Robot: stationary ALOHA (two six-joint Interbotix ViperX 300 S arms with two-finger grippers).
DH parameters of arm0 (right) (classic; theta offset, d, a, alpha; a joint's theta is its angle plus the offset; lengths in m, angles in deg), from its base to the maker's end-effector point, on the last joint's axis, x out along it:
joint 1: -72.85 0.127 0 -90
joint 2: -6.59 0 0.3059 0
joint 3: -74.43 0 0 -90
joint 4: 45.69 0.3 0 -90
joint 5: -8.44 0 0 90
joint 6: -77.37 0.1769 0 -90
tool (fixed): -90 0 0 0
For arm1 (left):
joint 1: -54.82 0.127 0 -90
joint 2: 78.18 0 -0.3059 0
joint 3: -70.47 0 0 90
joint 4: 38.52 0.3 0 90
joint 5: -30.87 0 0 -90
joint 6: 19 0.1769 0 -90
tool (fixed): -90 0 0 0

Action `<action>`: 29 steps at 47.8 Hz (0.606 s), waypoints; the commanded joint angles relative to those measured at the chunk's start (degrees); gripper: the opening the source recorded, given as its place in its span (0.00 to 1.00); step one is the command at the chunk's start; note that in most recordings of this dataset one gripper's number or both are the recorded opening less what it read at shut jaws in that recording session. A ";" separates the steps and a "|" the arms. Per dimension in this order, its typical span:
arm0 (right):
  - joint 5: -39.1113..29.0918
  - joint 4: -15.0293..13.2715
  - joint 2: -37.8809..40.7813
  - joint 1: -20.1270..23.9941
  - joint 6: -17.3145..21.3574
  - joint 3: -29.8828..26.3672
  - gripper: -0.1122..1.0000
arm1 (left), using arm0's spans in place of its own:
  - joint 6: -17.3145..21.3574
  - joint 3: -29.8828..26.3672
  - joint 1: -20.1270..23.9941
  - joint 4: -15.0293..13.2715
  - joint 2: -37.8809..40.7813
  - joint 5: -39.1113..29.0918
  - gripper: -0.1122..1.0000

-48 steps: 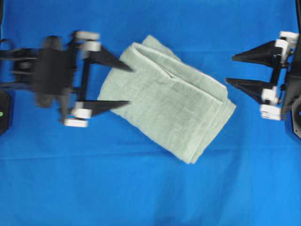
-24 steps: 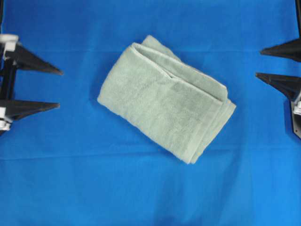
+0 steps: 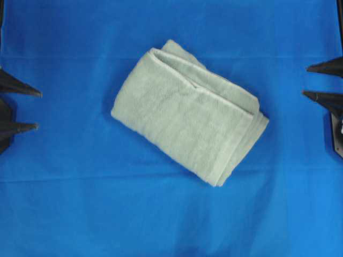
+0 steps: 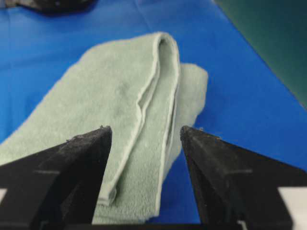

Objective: Fold a bath towel.

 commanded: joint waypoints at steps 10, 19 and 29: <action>0.09 0.09 0.70 0.00 1.05 -0.53 0.66 | 0.00 -0.35 2.02 -0.18 0.62 -0.70 0.74; 0.00 0.00 0.88 0.00 1.05 -0.53 0.66 | 0.00 -0.44 2.02 -0.18 0.53 -0.70 0.74; 0.00 0.00 0.88 0.09 1.05 -0.53 0.66 | 0.00 -0.44 2.02 -0.18 0.35 -0.70 0.74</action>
